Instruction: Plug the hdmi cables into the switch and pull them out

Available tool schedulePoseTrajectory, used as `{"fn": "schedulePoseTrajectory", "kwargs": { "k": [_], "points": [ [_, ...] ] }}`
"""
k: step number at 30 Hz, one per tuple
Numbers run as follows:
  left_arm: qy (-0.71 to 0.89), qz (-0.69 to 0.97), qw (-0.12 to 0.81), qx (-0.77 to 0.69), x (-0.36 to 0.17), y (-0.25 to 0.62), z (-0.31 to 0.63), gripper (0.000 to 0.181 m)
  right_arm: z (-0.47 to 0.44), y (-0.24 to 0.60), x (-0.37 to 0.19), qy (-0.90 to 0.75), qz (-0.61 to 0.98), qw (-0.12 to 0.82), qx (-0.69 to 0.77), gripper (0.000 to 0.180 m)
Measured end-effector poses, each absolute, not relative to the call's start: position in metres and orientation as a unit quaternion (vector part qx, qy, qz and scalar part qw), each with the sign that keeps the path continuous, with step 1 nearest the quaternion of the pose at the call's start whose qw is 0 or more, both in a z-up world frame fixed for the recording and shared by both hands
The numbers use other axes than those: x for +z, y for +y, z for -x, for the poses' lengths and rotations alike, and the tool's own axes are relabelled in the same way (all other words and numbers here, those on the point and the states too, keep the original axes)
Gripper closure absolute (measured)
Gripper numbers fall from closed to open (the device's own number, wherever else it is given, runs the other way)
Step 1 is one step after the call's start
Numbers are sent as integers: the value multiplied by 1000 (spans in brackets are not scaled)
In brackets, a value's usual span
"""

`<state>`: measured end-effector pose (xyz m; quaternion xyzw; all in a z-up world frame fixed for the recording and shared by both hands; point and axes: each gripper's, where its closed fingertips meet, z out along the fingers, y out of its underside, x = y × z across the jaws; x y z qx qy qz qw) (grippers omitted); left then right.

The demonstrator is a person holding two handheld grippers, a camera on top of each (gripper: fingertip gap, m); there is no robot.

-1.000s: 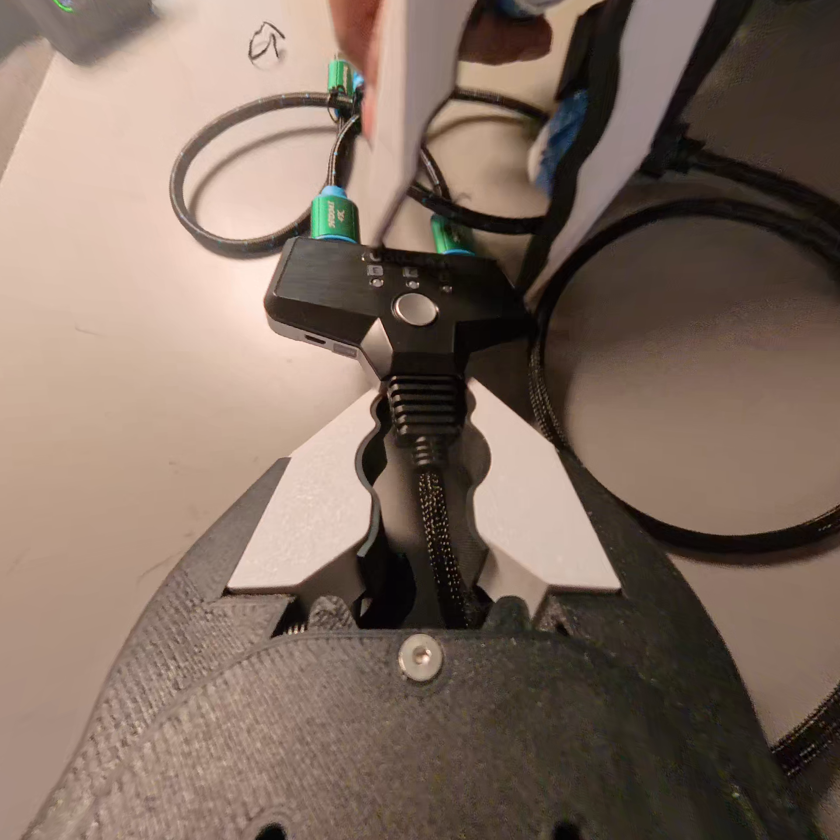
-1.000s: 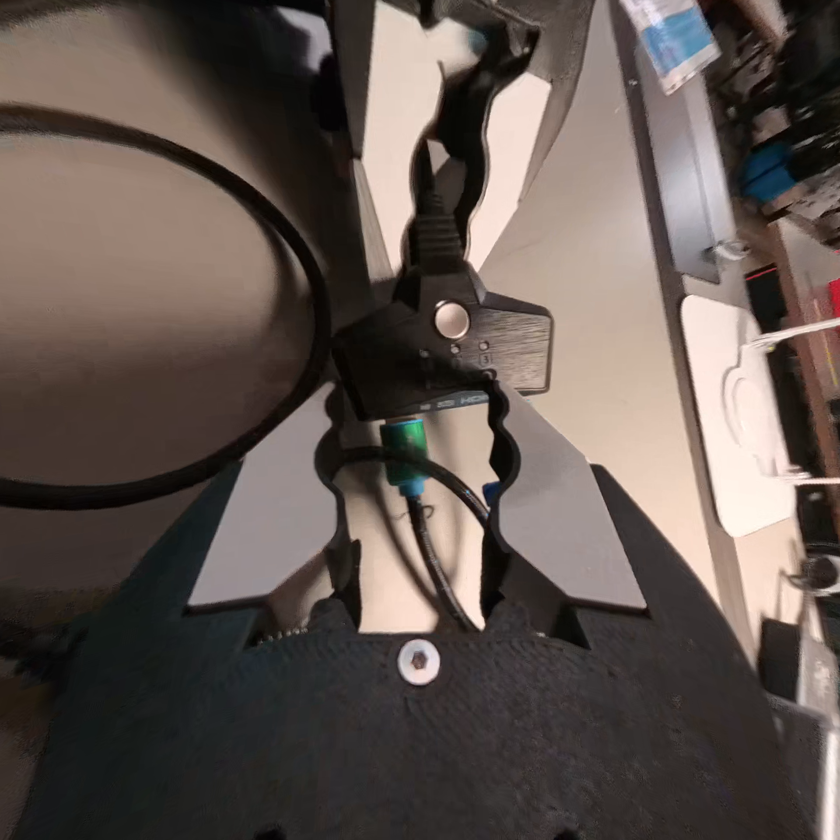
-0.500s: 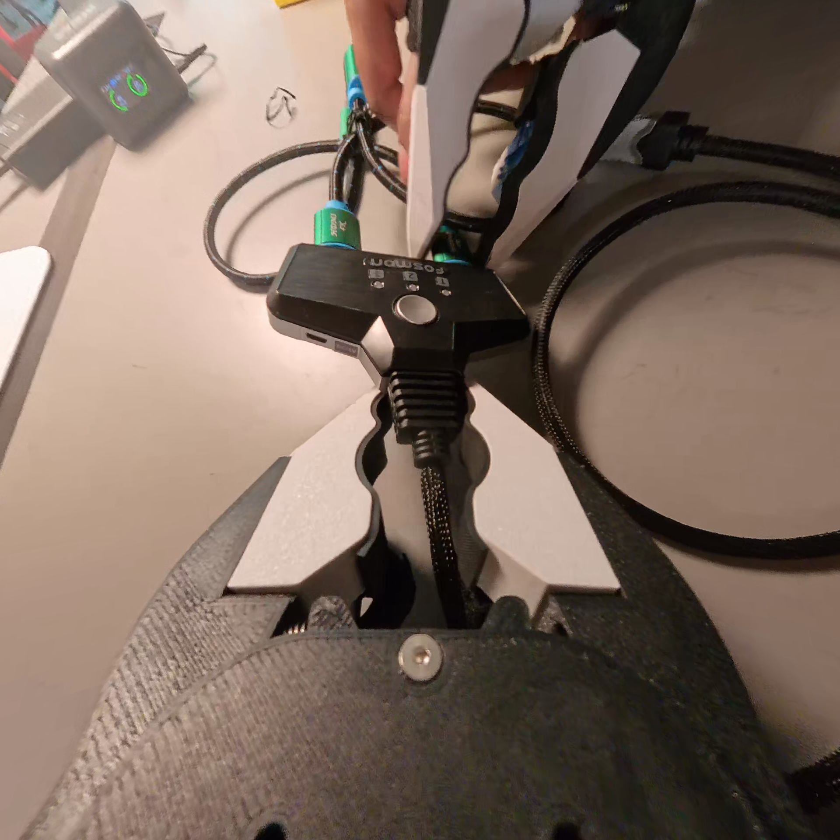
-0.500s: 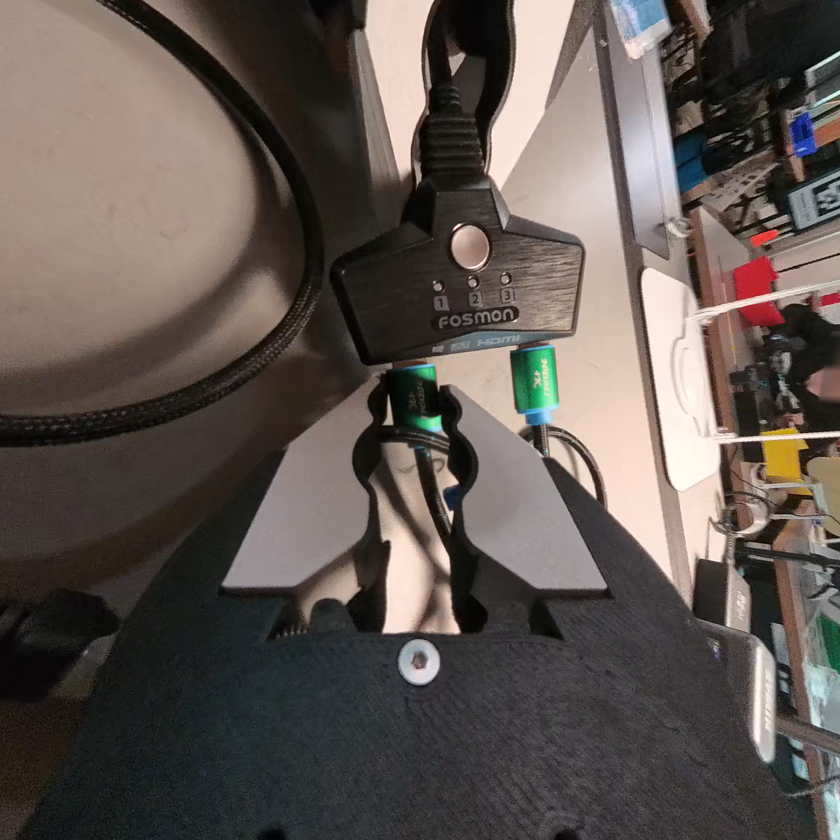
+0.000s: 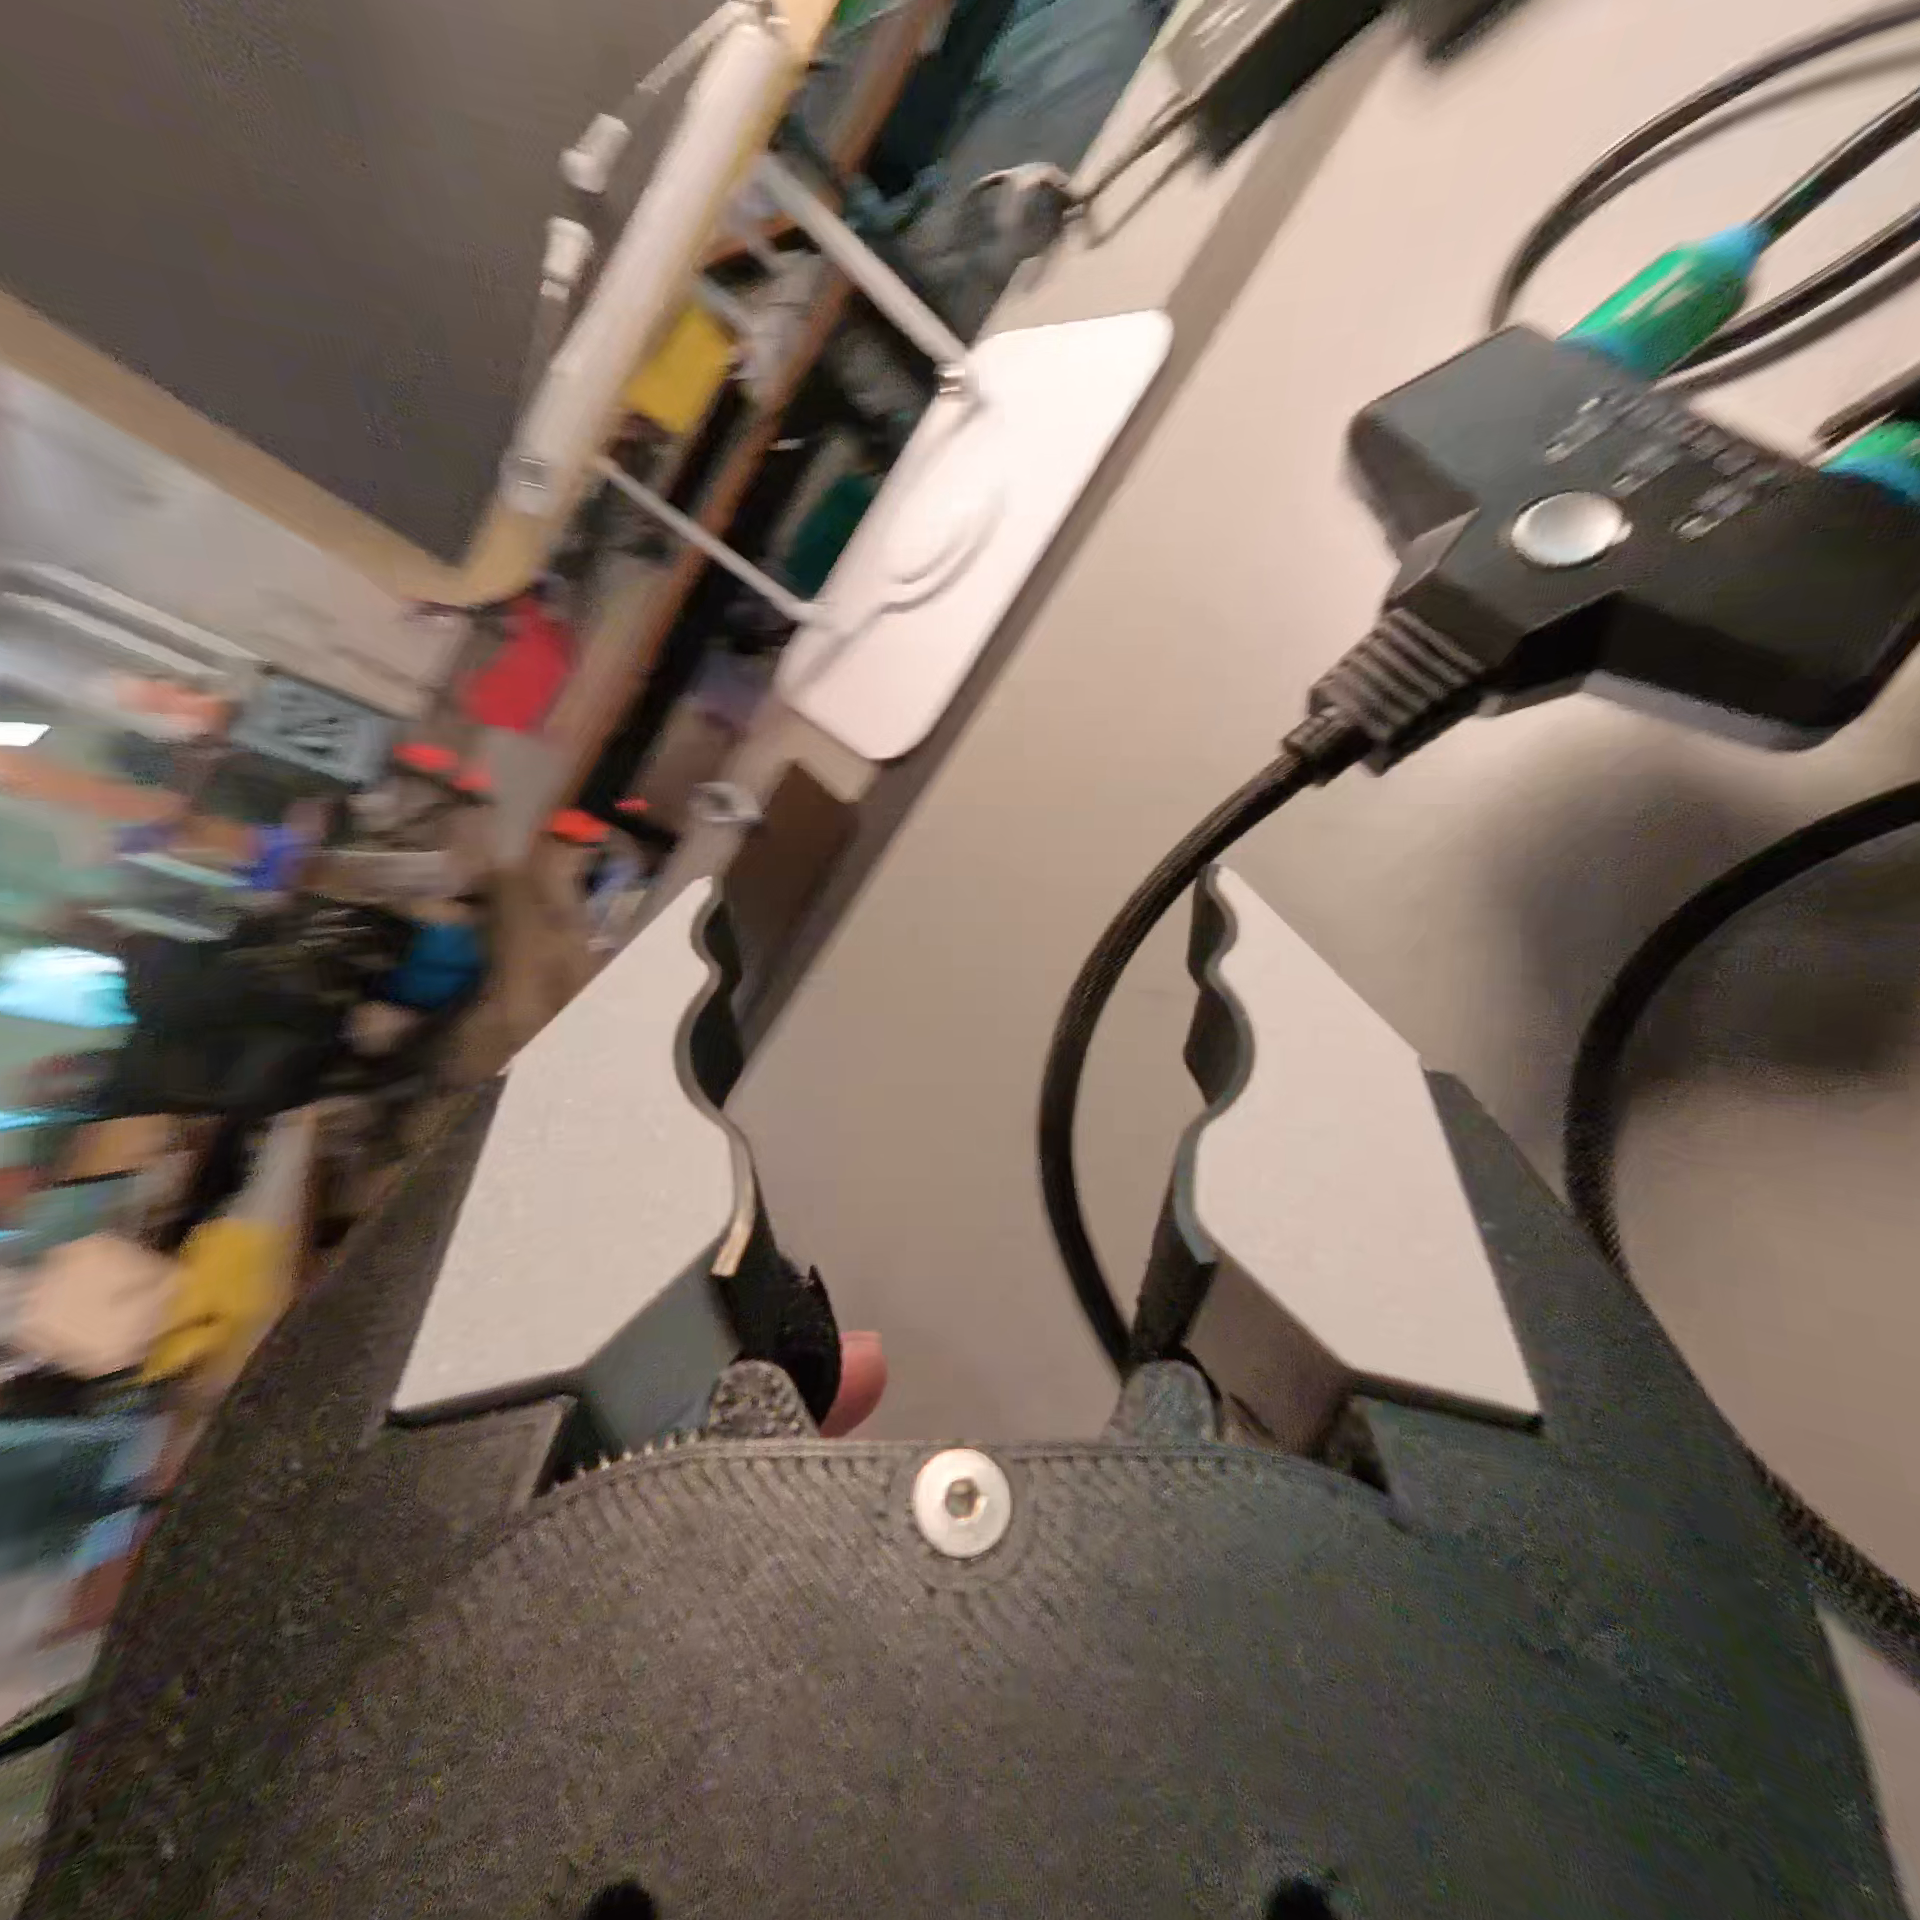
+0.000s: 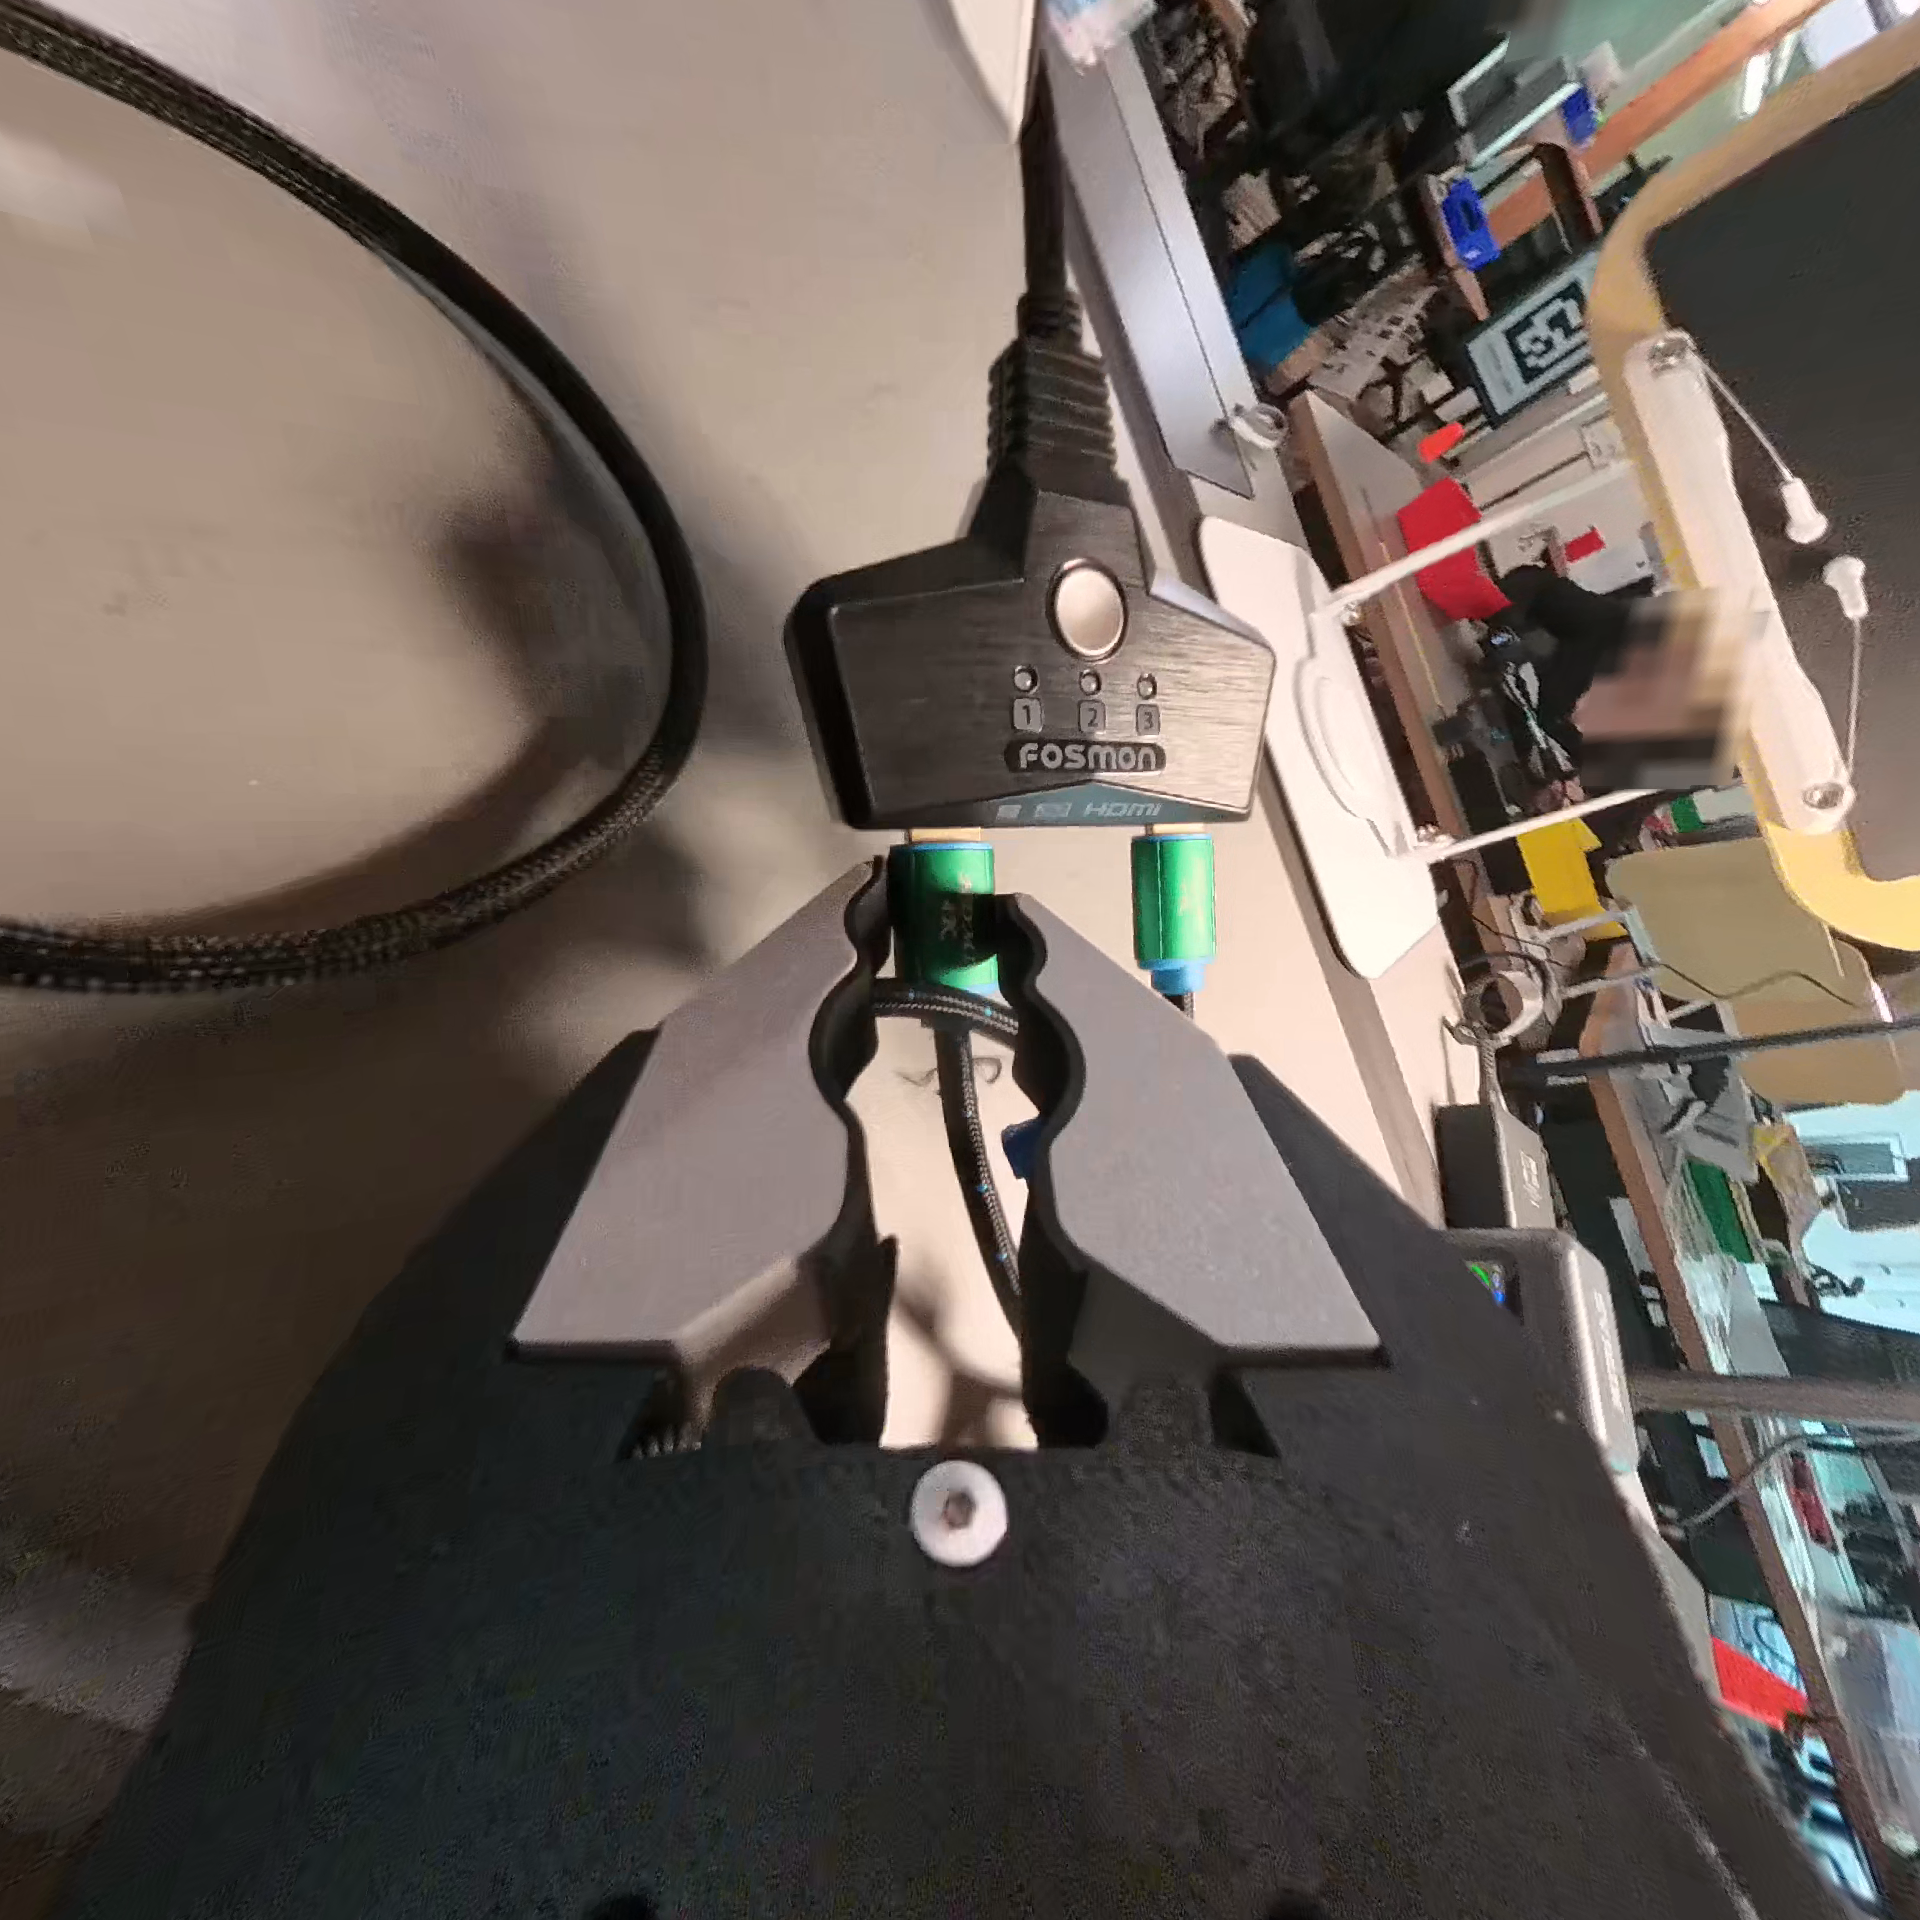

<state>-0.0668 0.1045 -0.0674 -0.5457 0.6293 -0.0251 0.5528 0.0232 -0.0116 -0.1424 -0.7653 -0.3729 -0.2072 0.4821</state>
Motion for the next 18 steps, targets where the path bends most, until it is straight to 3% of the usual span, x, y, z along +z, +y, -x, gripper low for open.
{"fn": "schedulePoseTrajectory", "kwargs": {
  "k": [2, 5, 7, 9, 14, 18],
  "points": [
    [618, 523, 586, 15, -48, 96, 69, 99, -26, -10, -145, -369, 767, 481, -212, 159],
    [612, 555, 557, -88, -49, 60, 56, 103, -28, -7, -148, -362, 768, 482, -217, 159],
    [600, 589, 501, -204, -58, 33, 44, 114, -30, -6, -145, -357, 764, 488, -223, 159],
    [574, 636, 390, -338, -78, 2, 32, 128, -30, -6, -142, -352, 761, 496, -227, 159],
    [406, 733, 161, -522, -127, -17, 11, 119, -26, -4, -132, -353, 740, 520, -238, 160],
    [340, 714, 176, -586, -118, -7, 1, 117, -9, -7, -122, -376, 707, 548, -243, 160]
  ]
}}
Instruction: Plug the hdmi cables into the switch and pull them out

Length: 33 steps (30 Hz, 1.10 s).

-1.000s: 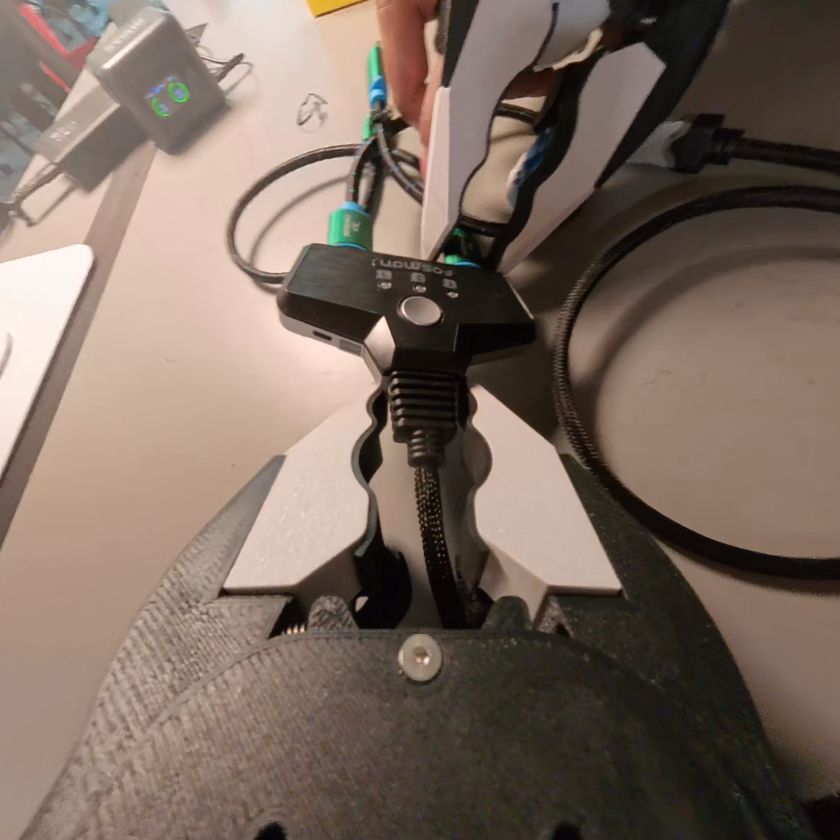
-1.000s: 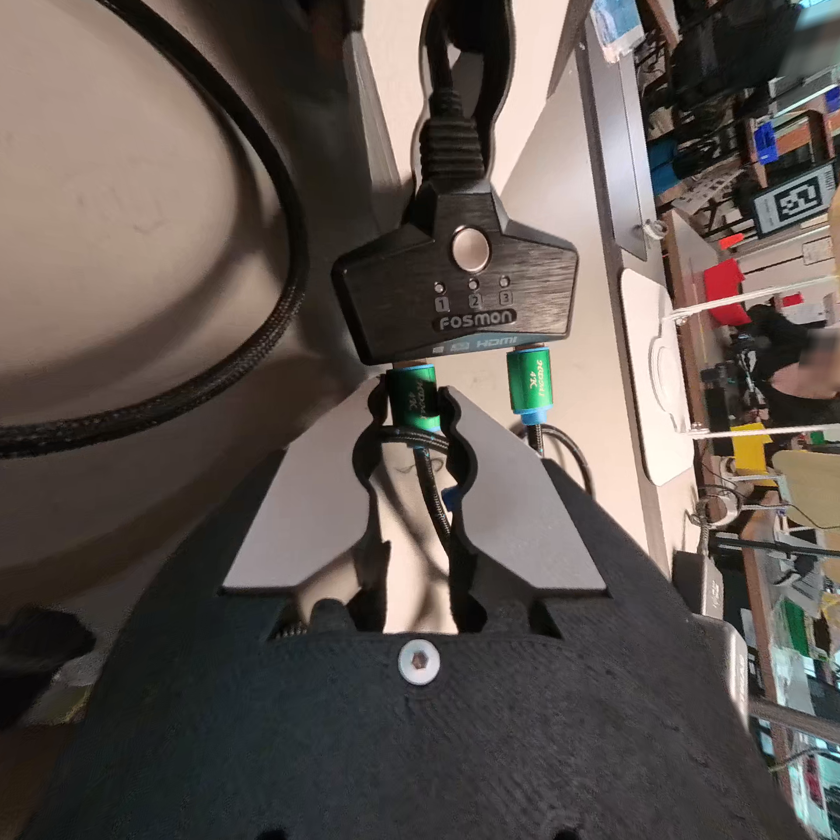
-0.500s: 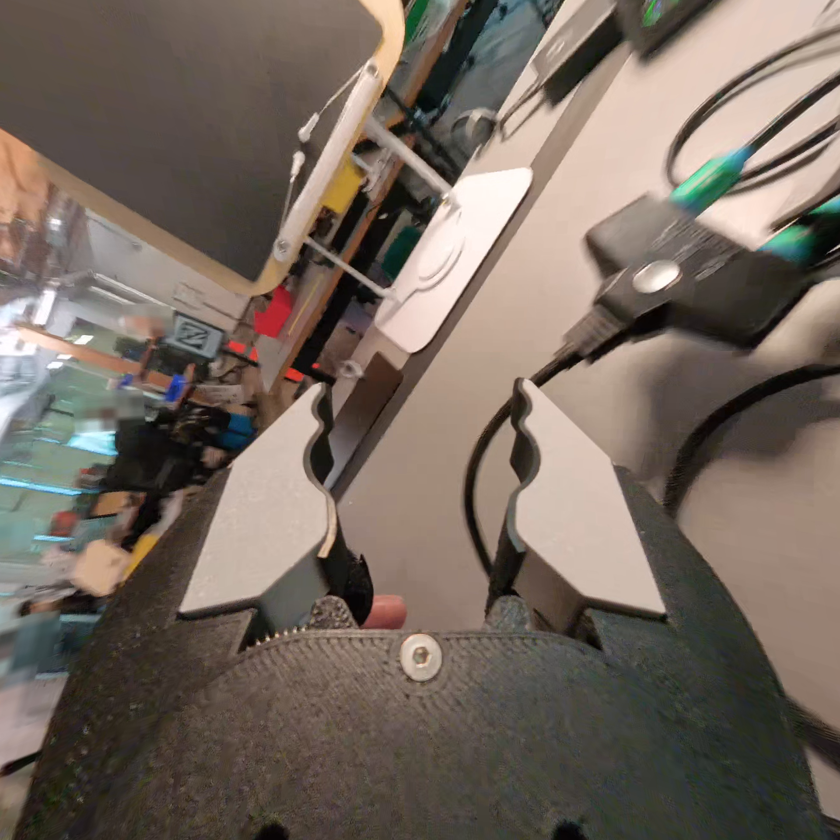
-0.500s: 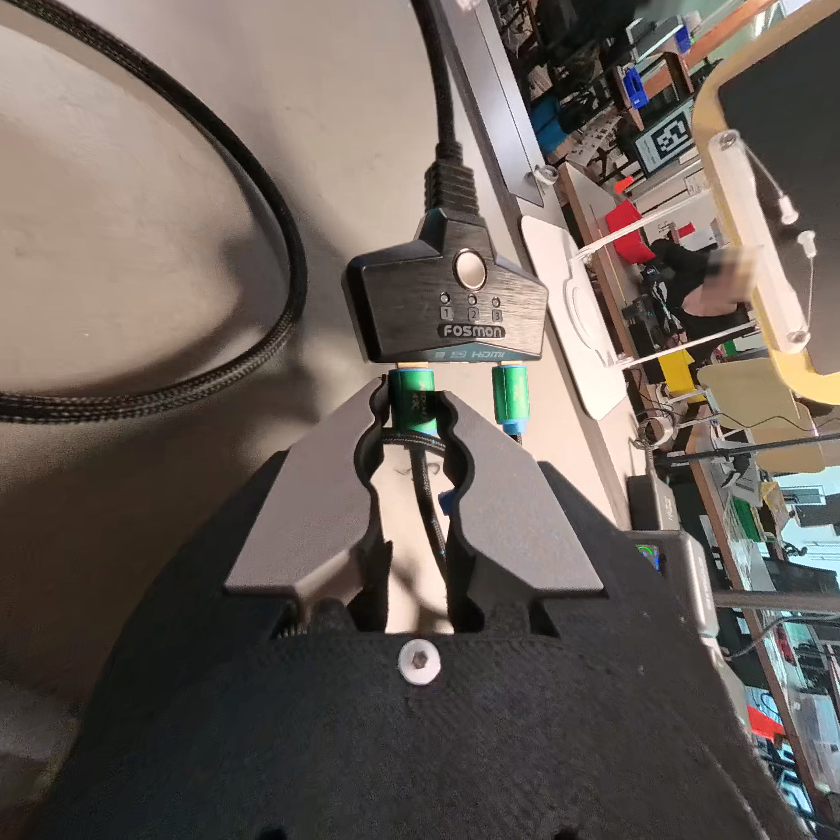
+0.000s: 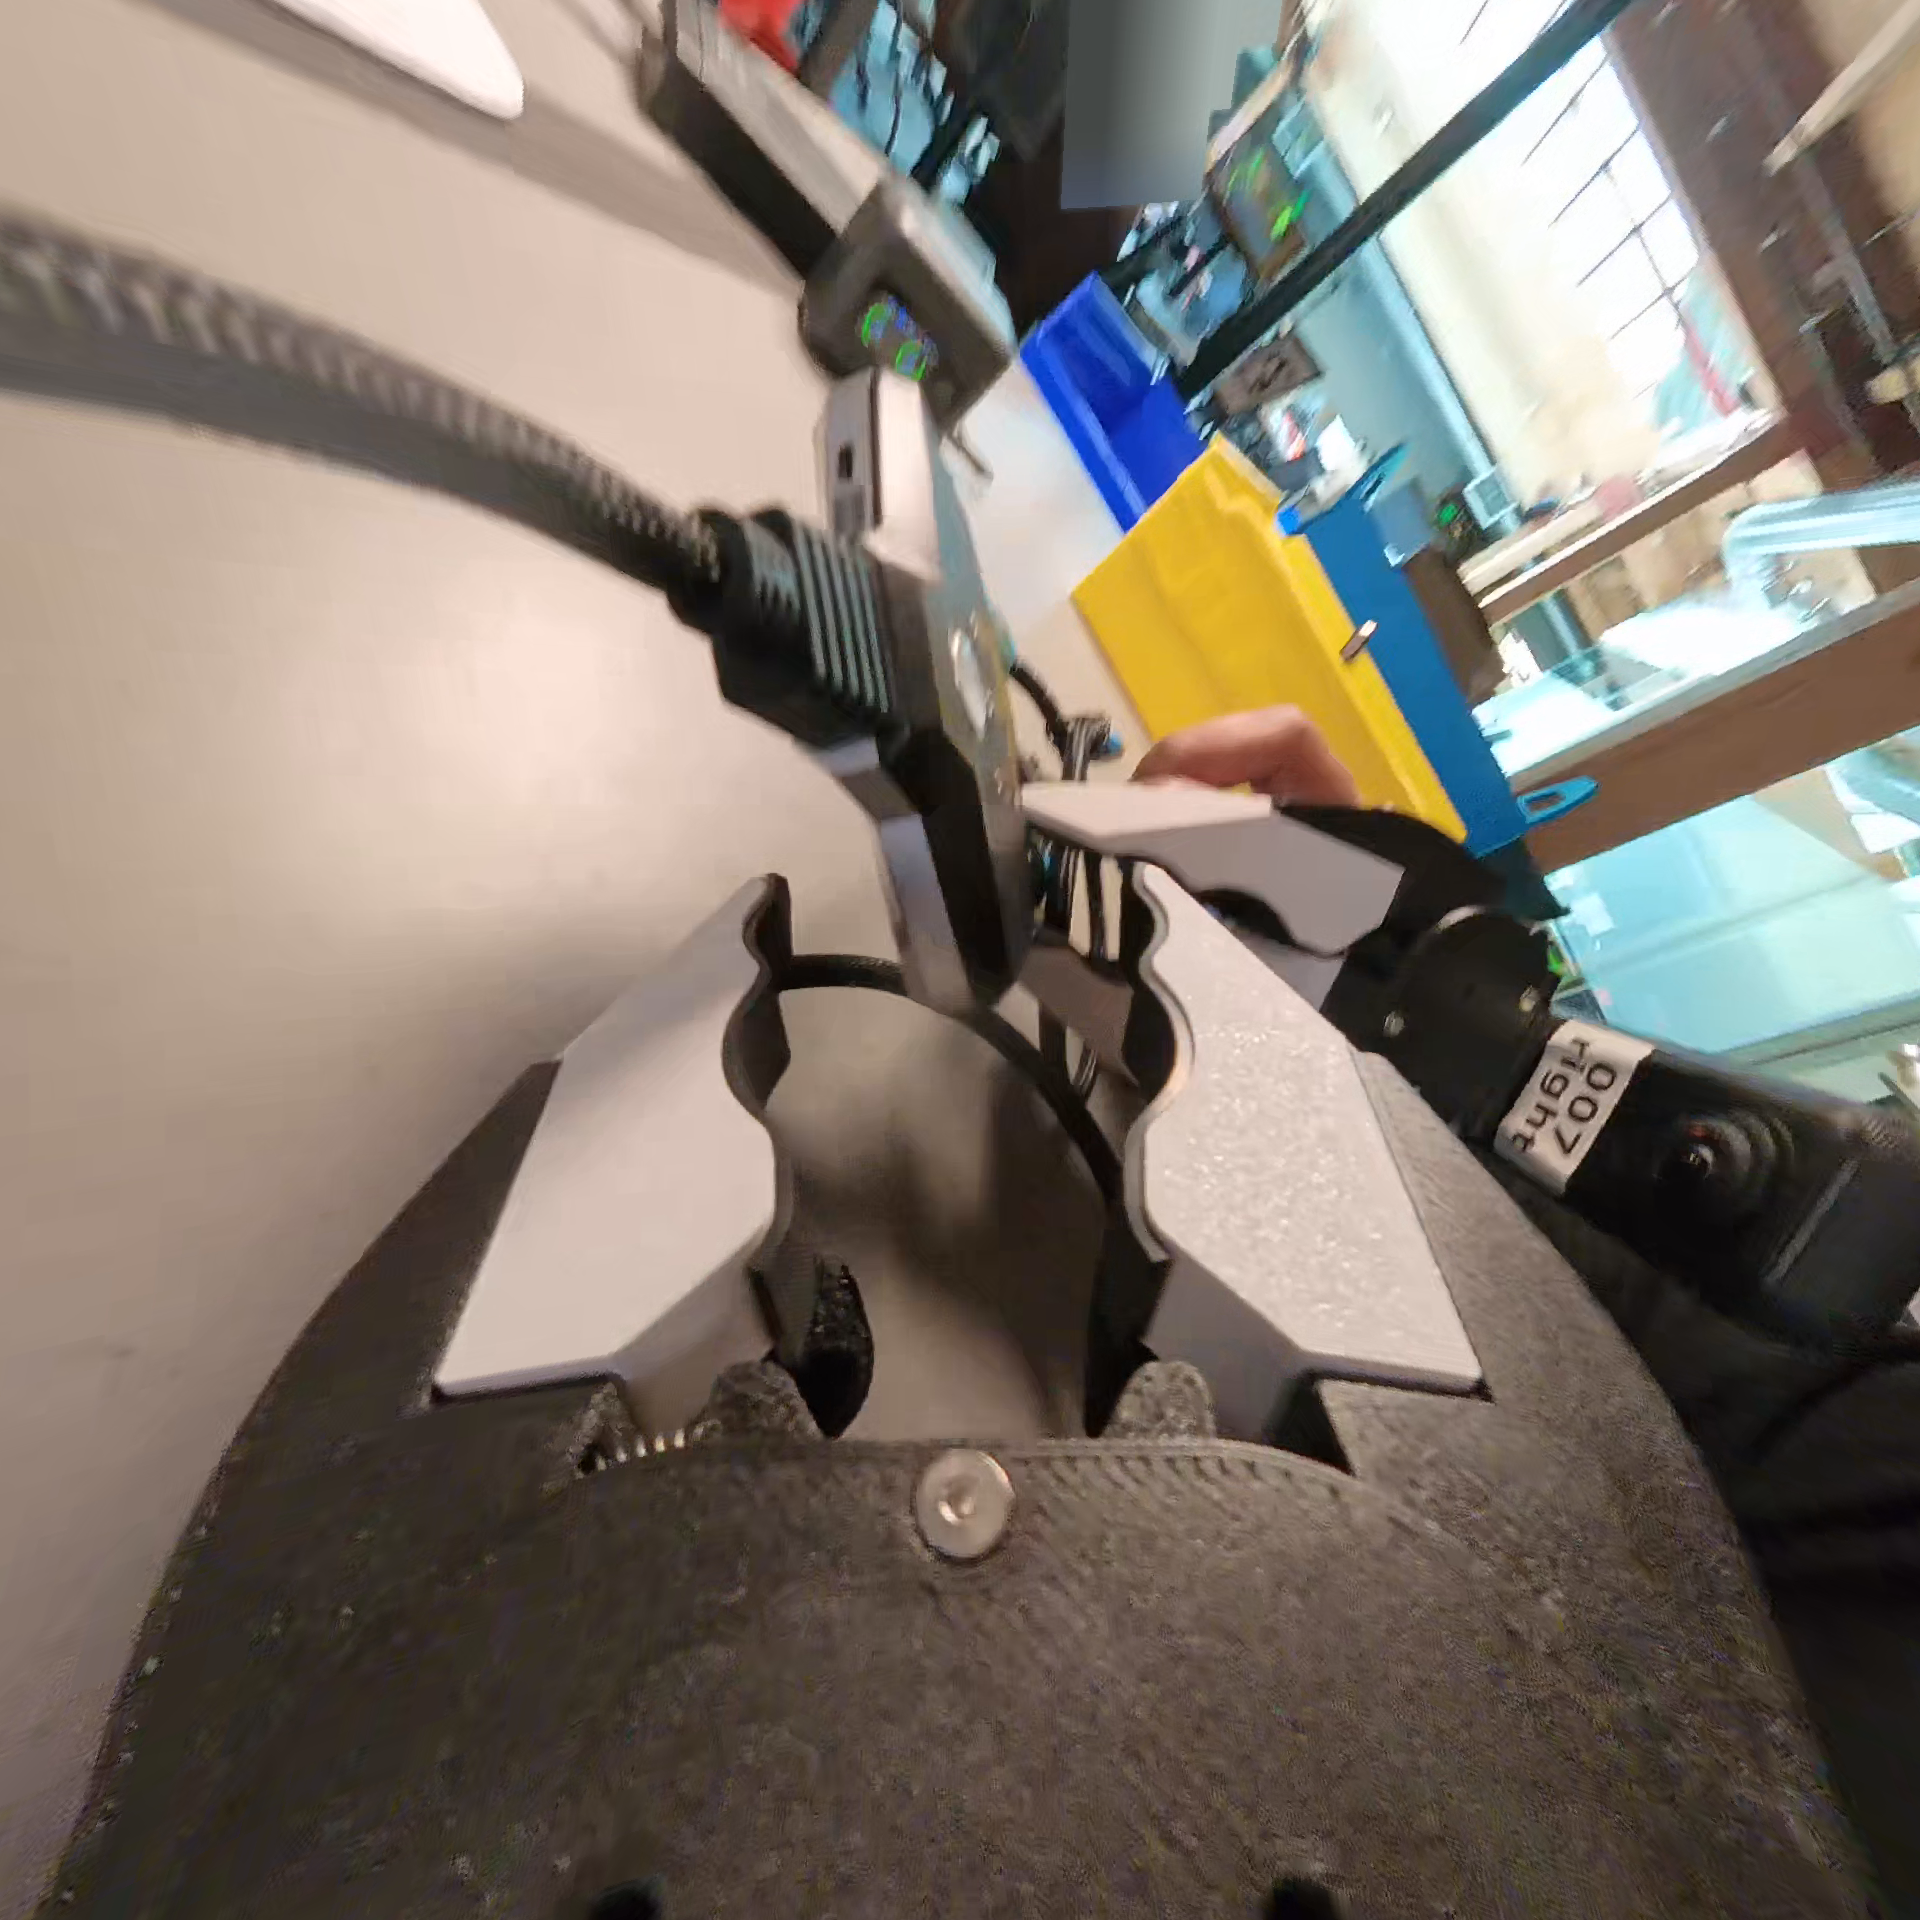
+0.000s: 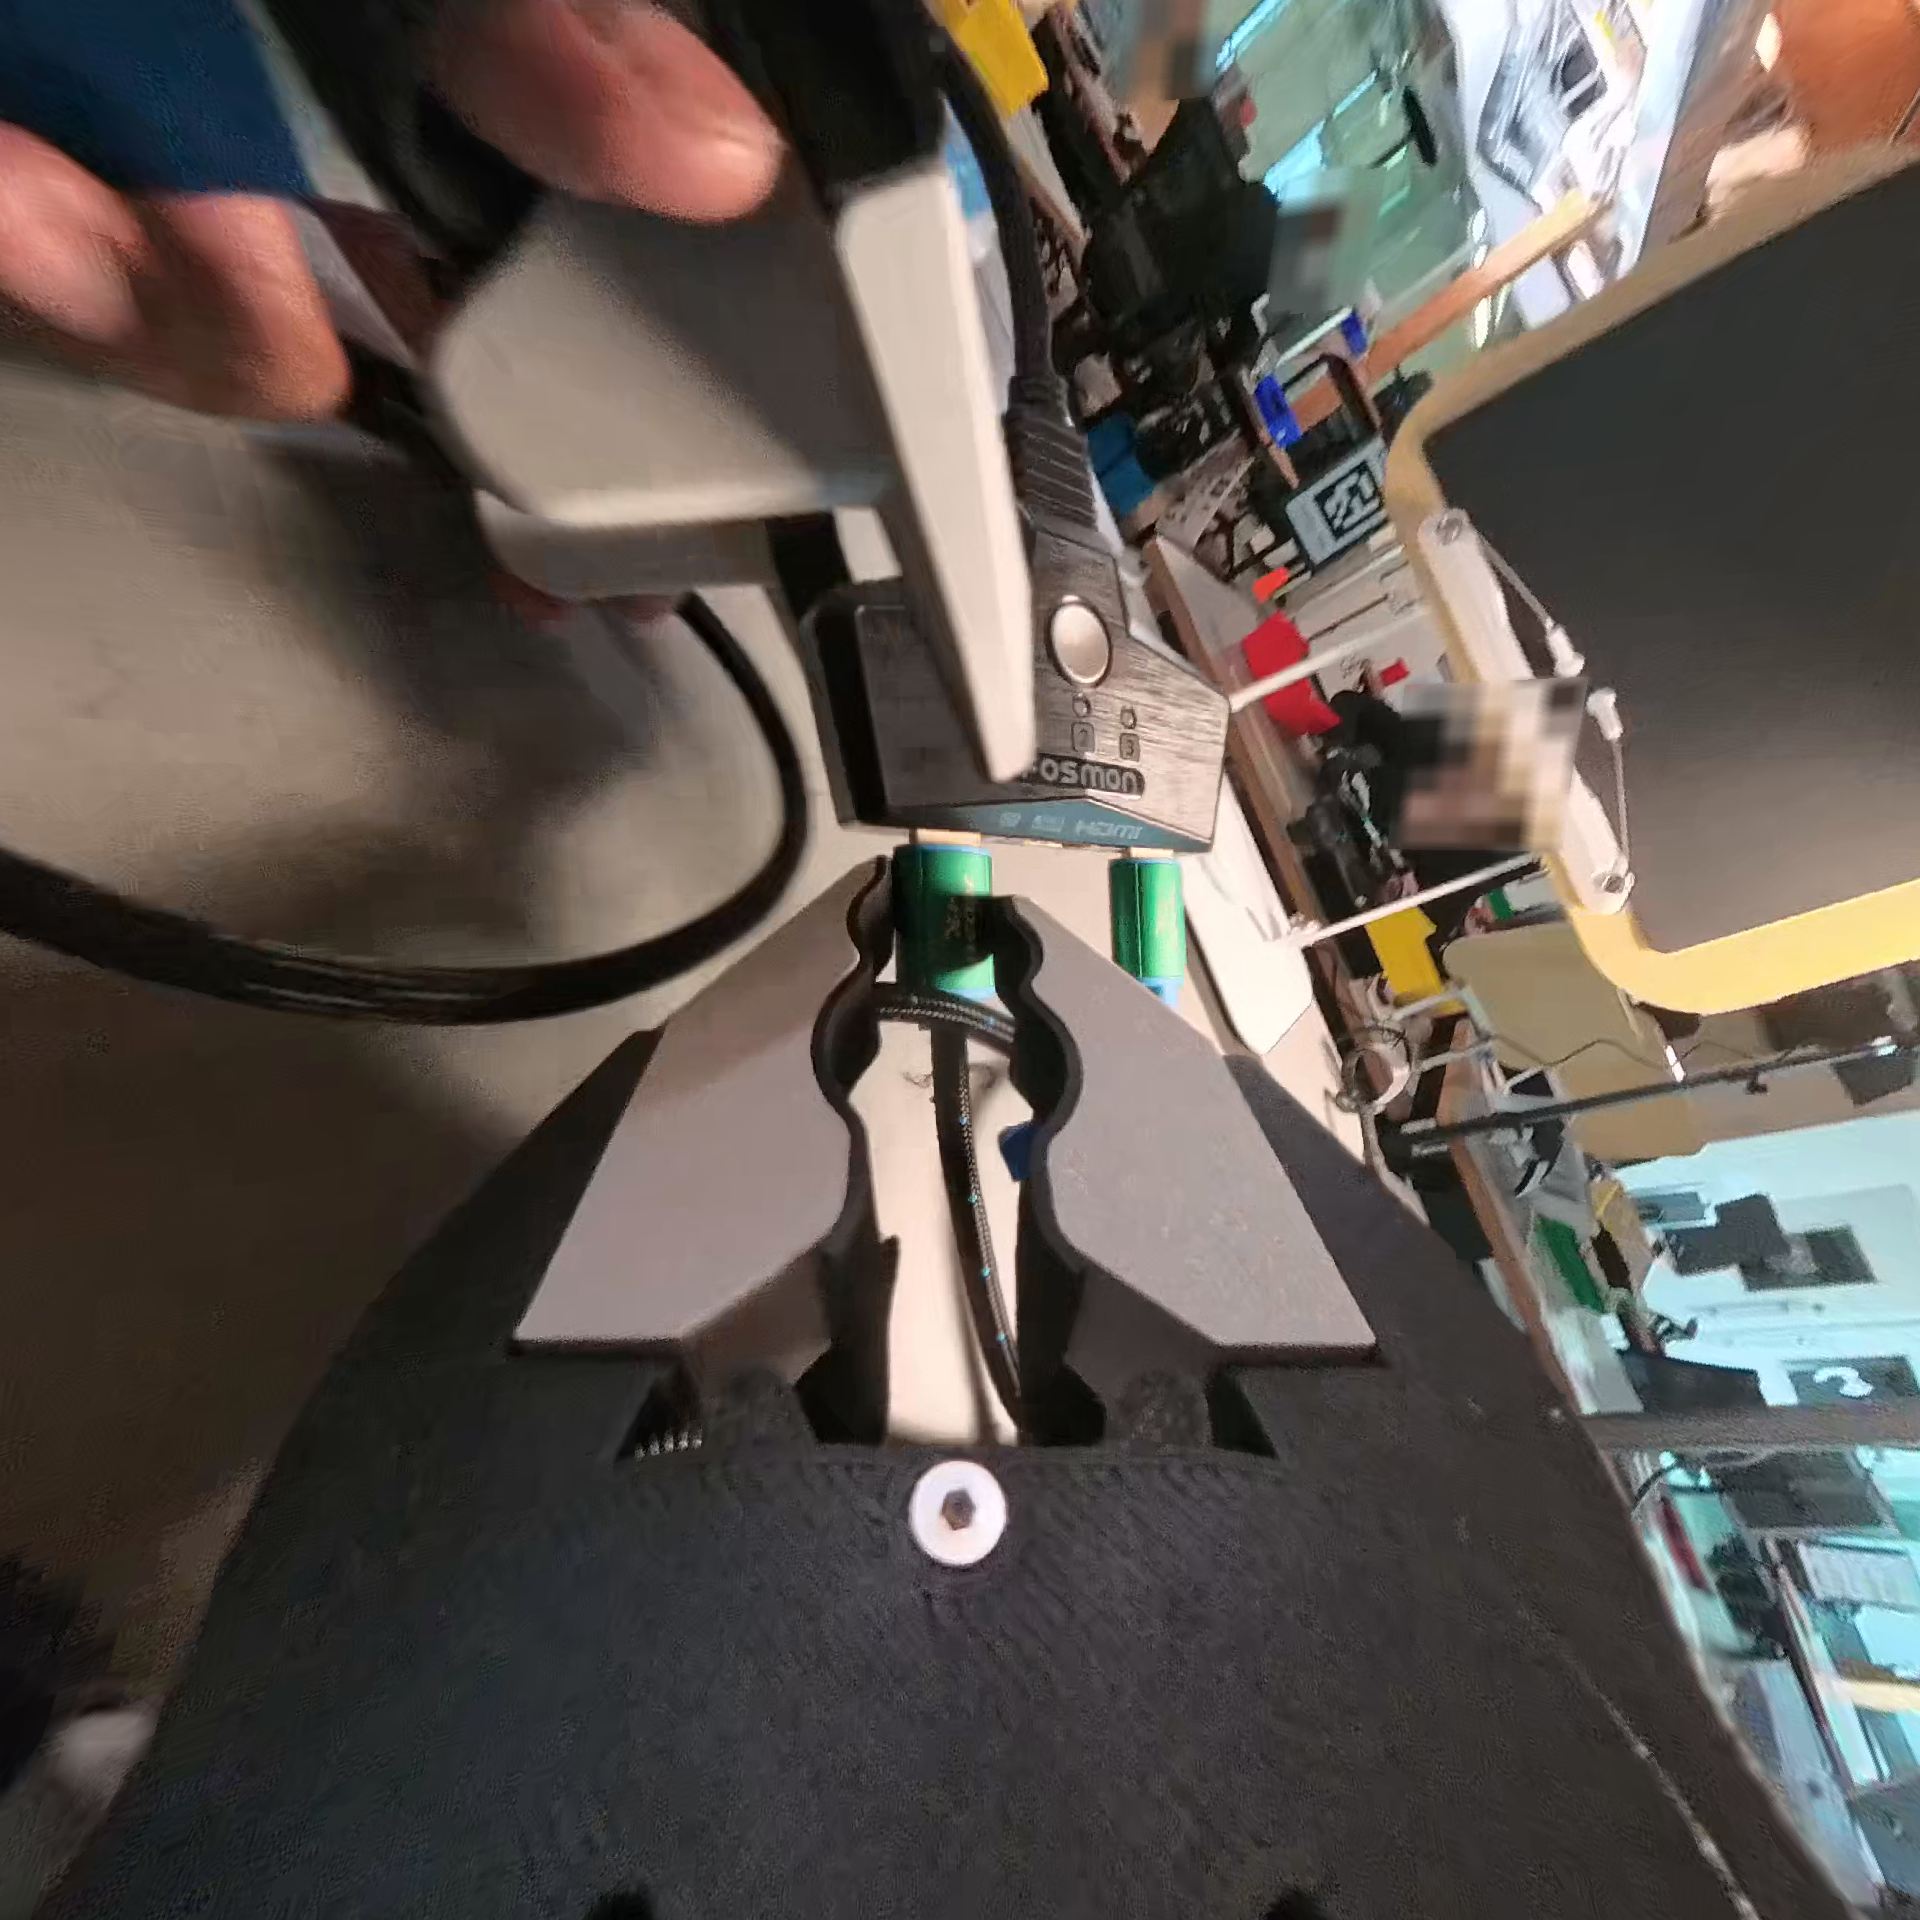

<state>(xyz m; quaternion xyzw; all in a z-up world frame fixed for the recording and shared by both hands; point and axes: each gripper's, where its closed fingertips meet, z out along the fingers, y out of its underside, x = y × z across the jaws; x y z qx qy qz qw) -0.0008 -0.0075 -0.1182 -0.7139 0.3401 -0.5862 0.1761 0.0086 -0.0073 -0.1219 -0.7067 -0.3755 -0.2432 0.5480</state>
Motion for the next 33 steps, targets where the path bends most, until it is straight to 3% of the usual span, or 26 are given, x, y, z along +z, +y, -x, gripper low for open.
{"fn": "schedulePoseTrajectory", "kwargs": {
  "k": [2, 5, 6, 13, 33],
  "points": [
    [339, 692, 205, -604, -107, -6, 0, 122, 0, -9, -117, -382, 692, 561, -246, 161],
    [331, 676, 213, -623, -101, -4, 3, 156, 6, -10, -112, -386, 677, 574, -251, 161],
    [330, 669, 214, -631, -98, -4, 4, 158, 7, -10, -111, -386, 674, 578, -252, 161],
    [422, 624, 248, -609, -93, -10, 10, 160, 8, -13, -112, -406, 667, 570, -257, 157],
    [483, 594, 250, -593, -94, -18, 14, 159, -5, -24, -116, -438, 684, 527, -251, 158]
  ]
}}
